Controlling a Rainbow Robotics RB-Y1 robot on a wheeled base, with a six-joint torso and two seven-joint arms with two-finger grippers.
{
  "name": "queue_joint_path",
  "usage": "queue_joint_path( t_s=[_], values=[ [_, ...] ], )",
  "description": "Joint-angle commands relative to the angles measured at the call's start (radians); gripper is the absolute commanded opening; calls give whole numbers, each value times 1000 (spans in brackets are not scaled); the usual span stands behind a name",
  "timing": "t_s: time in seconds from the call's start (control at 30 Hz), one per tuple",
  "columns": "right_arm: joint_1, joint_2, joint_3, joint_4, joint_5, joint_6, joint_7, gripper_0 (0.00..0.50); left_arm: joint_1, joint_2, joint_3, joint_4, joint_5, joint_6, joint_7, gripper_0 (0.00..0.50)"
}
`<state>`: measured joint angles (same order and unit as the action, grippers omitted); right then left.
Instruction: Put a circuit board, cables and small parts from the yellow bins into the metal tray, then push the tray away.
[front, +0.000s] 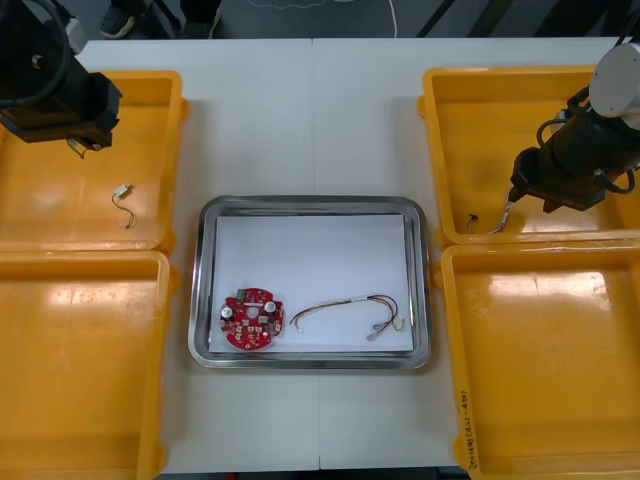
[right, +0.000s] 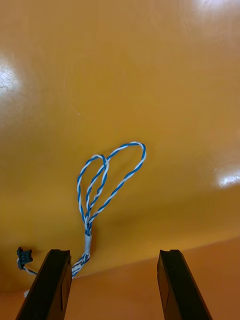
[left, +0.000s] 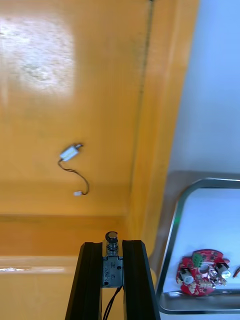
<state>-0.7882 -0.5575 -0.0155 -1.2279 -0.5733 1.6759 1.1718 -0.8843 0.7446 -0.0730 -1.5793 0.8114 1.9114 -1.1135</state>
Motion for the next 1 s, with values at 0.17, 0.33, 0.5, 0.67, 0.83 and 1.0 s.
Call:
queue_joint_path(
  t_s=[0.17,0.33,0.5,0.67,0.83,1.0],
  values=[
    [-45,33,-27,38,-10,-22,-64,500,-56,-120,-53,-77,-32,9,115,0],
    [-45,37,-21,67,-23,-53,-66,500,-58,-148,-116,-80,-46,9,135,0],
    [-45,37,5,71,-25,-61,-73,500,-51,-194,-146,-80,-74,9,150,1],
    [-43,37,19,73,-26,-70,-86,500,-22,-263,-151,-82,-124,9,152,0],
    [-43,37,37,73,-25,-70,-95,500,12,-303,-152,-88,-170,9,136,0],
    [-29,39,40,73,-26,-91,-101,500,50,-310,-202,-99,-190,9,127,1]
  ],
)
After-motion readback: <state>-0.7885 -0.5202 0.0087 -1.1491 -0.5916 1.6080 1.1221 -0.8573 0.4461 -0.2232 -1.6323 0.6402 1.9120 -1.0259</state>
